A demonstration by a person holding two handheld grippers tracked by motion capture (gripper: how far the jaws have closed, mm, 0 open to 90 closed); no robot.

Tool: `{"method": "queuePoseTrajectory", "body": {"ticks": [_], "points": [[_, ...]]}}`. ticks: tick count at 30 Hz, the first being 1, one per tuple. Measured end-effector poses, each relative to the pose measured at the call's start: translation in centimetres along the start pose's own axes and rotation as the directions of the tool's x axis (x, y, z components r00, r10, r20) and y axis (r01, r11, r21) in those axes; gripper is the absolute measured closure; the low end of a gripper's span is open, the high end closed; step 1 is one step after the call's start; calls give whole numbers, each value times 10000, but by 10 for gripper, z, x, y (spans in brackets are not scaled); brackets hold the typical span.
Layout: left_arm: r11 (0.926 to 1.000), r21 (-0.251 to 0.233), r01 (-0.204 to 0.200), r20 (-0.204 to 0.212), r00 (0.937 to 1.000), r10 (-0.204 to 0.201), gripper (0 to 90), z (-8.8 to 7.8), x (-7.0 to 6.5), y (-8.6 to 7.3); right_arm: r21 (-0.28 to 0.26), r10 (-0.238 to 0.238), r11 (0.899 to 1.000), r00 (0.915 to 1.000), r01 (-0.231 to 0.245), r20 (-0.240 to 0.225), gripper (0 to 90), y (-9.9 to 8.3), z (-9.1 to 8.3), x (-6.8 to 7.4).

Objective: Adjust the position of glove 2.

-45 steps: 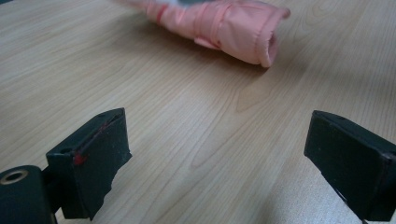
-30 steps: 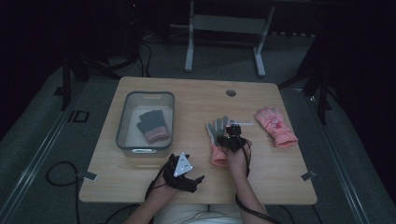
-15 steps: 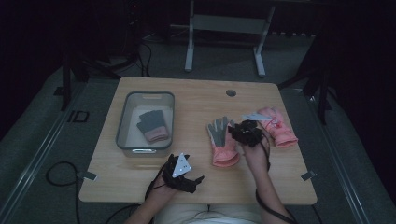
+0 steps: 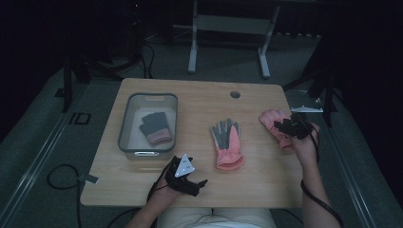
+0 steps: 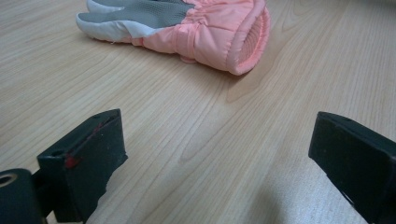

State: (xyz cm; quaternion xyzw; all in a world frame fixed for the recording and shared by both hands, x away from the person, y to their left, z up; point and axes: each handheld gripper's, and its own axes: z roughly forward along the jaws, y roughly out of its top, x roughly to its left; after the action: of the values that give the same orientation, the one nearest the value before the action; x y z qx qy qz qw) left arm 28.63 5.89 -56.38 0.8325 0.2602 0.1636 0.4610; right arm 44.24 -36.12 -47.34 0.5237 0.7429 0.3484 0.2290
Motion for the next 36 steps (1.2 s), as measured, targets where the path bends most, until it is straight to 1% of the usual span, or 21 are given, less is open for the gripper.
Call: {"method": "queuePoseTrajectory", "body": {"ticks": [3,7,10,11,12,13,16,18,19,20,22,24,26,29,30,32,33,36], "points": [[10000,55,-60,-34,10000,60,22,0,-1,0,299,-262,9992,9993,254,271,489,-5,7,-15],[10000,53,-22,-57,10000,23,22,0,0,0,423,-899,9953,9943,876,565,482,-6,16,-28],[10000,38,9,-55,10000,-9,22,0,0,0,525,-907,9948,9944,878,552,472,-3,22,-36],[10000,33,4,-64,10000,-4,22,0,0,0,663,-901,9940,9945,866,526,471,-3,24,-39],[10000,32,4,-86,10000,-3,22,0,0,0,726,-946,9932,9943,909,493,460,-3,27,-40],[10000,36,-8,-101,9999,9,22,0,0,0,800,-1103,9911,9928,1063,472,456,-3,30,-41],[9999,74,-71,-117,9999,72,22,1,0,0,1178,-1333,9848,9901,1274,439,458,-5,38,-43],[9999,91,-69,-121,9999,70,22,1,-1,0,1519,-1656,9759,9851,1570,459,463,-9,45,-42],[9999,100,-77,-127,9999,78,22,1,-1,0,1589,-1704,9741,9843,1611,469,472,-12,48,-41],[9999,108,-90,-124,9999,91,22,1,-1,0,1606,-1576,9757,9865,1487,441,478,-13,50,-41],[9999,106,-122,-200,9997,124,22,1,-1,0,1580,-1615,9756,9857,1523,474,504,-17,53,-40],[9999,83,-135,-211,9997,137,22,1,-2,0,1560,-1471,9780,9880,1382,468,547,-18,55,-41],[9999,64,-145,-218,9997,147,22,0,-2,0,1575,-1343,9794,9900,1260,427,603,-19,55,-41],[9999,70,-113,-198,9997,114,22,1,-1,0,1692,-1286,9784,9904,1185,506,724,-17,55,-38],[9999,83,-117,-198,9997,119,22,1,-1,0,1746,-1224,9784,9907,1103,597,766,-16,54,-36],[9999,79,-131,-273,9995,134,22,1,-2,0,1800,-1053,9794,9920,913,702,824,-13,53,-33],[9999,82,-140,-272,9995,143,22,1,-1,0,1813,-900,9805,9931,751,751,839,-11,51,-32],[9999,68,-109,-257,9996,110,22,1,-1,0,1624,-318,9866,9954,168,903,852,-5,41,-27]]}}
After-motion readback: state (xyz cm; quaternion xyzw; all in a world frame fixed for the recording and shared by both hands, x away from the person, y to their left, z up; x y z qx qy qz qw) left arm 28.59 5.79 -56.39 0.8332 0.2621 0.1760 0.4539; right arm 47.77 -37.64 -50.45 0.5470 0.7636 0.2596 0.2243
